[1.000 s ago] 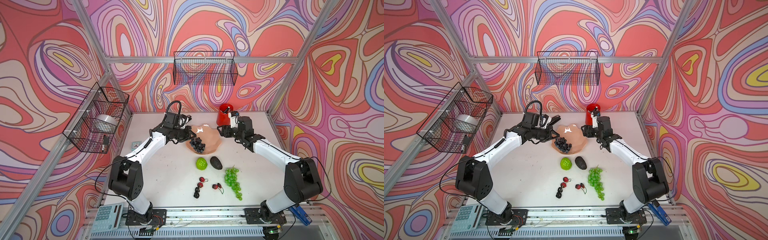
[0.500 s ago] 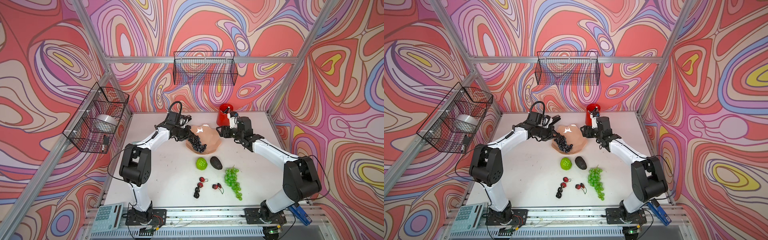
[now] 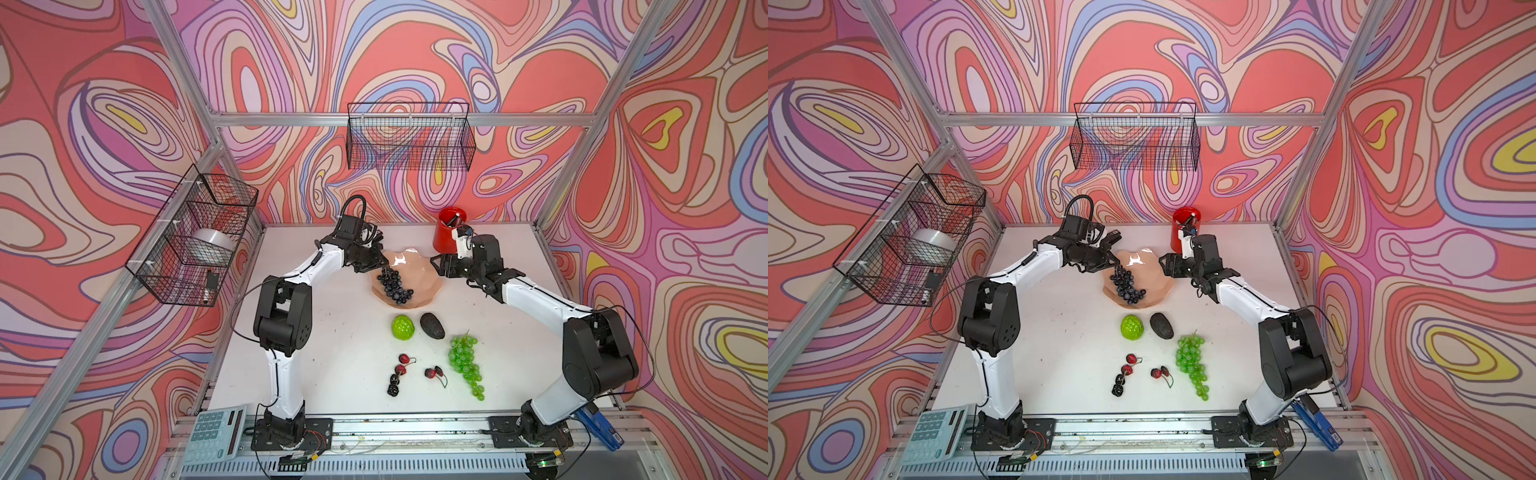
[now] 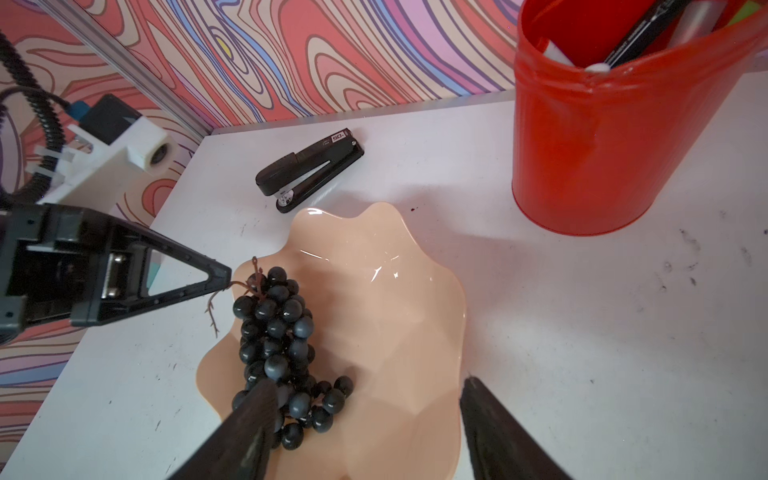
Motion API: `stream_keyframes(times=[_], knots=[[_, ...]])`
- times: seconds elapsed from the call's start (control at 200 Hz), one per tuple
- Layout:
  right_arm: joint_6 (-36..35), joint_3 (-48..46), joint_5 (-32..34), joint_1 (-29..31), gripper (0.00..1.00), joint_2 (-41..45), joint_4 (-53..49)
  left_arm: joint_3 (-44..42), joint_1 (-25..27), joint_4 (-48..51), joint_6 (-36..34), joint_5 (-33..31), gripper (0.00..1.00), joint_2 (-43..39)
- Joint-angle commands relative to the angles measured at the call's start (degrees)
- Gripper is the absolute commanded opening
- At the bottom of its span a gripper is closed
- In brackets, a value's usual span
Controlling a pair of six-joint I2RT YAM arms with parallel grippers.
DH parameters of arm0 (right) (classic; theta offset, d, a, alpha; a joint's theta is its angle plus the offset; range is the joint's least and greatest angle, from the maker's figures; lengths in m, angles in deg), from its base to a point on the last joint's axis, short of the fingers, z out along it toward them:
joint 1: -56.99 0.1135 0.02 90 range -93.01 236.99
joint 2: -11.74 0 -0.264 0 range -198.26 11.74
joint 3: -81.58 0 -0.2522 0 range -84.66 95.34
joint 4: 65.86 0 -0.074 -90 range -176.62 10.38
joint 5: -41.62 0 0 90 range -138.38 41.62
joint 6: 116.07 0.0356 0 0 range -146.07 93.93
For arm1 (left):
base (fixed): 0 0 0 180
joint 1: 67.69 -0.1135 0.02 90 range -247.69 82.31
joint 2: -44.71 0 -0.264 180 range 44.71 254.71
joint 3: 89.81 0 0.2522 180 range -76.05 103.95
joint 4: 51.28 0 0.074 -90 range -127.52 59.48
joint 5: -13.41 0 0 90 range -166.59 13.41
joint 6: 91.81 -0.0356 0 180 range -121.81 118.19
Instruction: Place and organize the fake fruits in the fruit bowl
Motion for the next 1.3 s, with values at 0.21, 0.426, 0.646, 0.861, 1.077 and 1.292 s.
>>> stream_keyframes(times=[0.21,0.426,0.646,0.861,1.077,1.292], knots=[[-2.2,-0.4,-1.7,0.9,0.73,1.4,-4.7,4.1,-0.3,3.8,-1.9,-0.1,0.23,1.9],[-3.4,-0.9,-0.1,2.2,0.73,6.3,-12.7,3.3,-0.4,4.4,-2.4,-2.2,0.53,-2.8],[-3.9,-0.1,5.9,7.7,0.73,10.1,-23.6,-0.5,0.1,8.6,-4.3,-5.9,0.57,-11.0],[-3.4,-3.2,10.4,11.5,0.75,12.2,-32.0,-13.2,2.1,10.1,-5.9,-8.2,0.57,-22.4],[-2.4,-6.0,15.9,19.3,0.82,10.5,-35.9,-26.7,2.1,4.4,-1.0,-9.3,0.62,-32.9],[-4.3,-5.7,17.4,21.0,0.84,3.8,-32.2,-31.6,2.1,2.1,0.0,-9.5,0.65,-36.7]])
